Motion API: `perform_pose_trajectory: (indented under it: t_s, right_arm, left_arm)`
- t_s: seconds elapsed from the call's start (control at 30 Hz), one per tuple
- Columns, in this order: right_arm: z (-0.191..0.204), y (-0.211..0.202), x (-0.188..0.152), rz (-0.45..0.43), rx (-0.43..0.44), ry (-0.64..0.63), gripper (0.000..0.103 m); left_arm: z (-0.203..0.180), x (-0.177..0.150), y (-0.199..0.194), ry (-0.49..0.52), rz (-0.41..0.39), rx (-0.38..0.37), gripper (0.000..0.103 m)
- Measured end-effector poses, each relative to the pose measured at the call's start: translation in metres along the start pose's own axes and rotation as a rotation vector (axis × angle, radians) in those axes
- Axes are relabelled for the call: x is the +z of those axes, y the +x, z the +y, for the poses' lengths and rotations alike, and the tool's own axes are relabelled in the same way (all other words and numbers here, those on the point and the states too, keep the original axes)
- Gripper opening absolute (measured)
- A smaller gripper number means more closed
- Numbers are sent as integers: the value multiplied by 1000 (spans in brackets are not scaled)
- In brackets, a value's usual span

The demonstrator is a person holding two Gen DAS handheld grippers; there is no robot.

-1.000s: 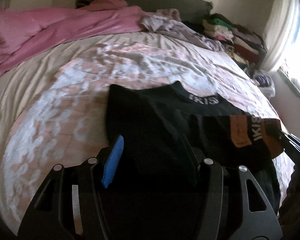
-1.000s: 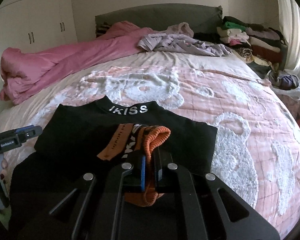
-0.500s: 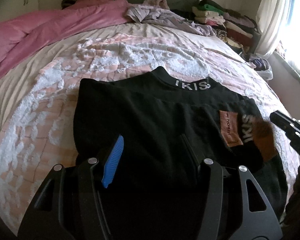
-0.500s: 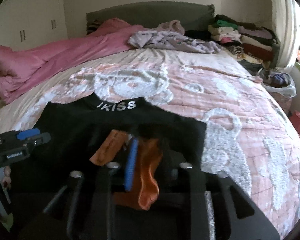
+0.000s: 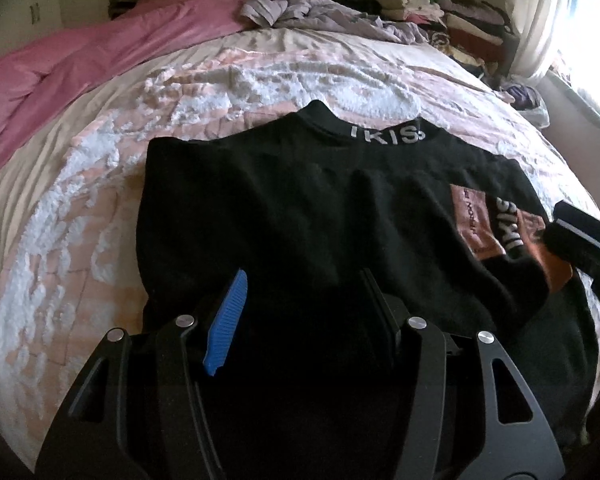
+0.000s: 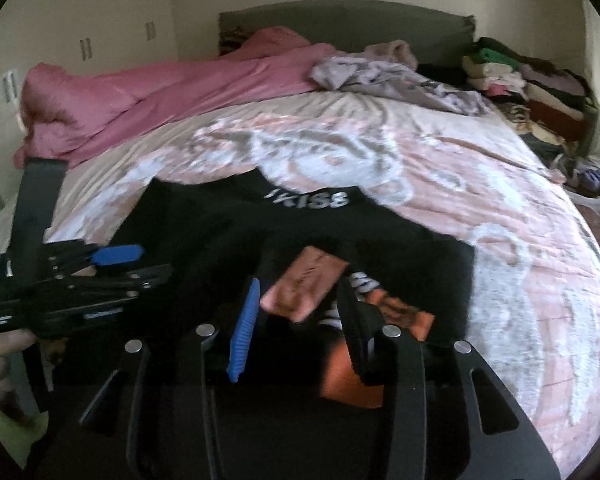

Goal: Fold small clothes

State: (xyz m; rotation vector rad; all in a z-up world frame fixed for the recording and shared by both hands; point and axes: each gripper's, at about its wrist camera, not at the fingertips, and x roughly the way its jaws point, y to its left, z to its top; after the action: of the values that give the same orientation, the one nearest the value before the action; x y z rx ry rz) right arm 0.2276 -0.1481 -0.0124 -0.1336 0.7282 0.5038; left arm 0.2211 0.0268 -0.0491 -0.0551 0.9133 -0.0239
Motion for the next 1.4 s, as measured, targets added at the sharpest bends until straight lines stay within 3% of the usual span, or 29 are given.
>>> perform_pose_trajectory:
  t_s: [0.23,0.5,0.57,0.8,0.93,1.1,1.2,1.4]
  right_arm:
    - [17,18,-8,58,17,-24,42]
    - [-11,39,-21,174,-58,43,47]
    - [-20,41,-26,184,-39,71,47]
    - [-23,43,-28,184,-27,92,47]
    - [-22,39,-25,179,-14,100,56]
    - [-20,37,-25,178,-16,100,56]
    - [-19,34,-24,165,-4,112,72]
    - [-14,23,-19,135,-3,104,74]
  left_arm:
    - [3,-5,0,-6,-3,-13,48]
    - [4,-5,0,-8,-2,-16,49]
    - [4,-6,-1,-11,-2,-21,49]
    - [5,-6,-2,-20,-3,-25,49]
    - [6,-6,-4,-25,-4,-27,49]
    - [6,-6,-5,-28,-4,-29,49]
    - [7,-6,-6,-30,-5,-32,49]
    - [6,-5,-8,-29,-8,-33,49]
